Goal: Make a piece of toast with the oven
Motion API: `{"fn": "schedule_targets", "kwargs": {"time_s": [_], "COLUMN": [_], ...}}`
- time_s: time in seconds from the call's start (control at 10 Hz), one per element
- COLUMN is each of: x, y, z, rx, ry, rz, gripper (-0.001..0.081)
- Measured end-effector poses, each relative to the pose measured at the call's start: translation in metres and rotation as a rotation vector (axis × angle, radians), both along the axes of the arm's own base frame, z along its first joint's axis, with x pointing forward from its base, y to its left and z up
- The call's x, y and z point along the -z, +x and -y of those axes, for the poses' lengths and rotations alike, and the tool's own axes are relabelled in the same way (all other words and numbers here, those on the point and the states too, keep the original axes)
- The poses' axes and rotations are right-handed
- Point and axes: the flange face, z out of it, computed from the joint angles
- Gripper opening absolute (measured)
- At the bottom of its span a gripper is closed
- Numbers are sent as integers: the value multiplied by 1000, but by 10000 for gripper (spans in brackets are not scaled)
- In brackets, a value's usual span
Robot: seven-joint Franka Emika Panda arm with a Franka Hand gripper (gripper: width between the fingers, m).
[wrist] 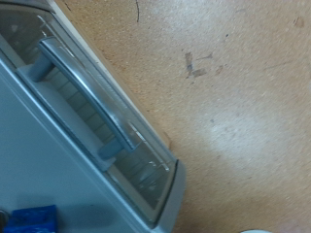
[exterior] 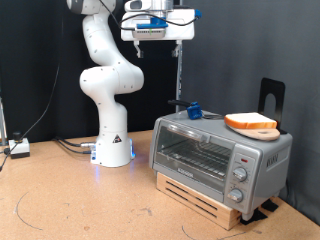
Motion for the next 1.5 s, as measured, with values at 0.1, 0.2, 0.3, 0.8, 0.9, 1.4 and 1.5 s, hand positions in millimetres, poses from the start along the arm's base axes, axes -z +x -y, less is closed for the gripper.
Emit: {"fn": "schedule_targets", "kwargs": {"time_s": [0.1, 0.2, 0.3, 0.8, 0.9, 1.4, 1.5], "x": [-2, -5, -6, 1, 1, 40, 52], "y": [-2, -6, -9, -6, -4, 15, 20], "z": [-3, -6, -6, -7, -8, -6, -5], "rx": [-34, -146, -272, -465, -489, -633, -641], "ry": [25, 57, 72, 192, 245, 279, 279], "rz": [10, 15, 15, 31, 56, 27, 18], "gripper": [809, 809, 809, 809, 809, 809, 809]}}
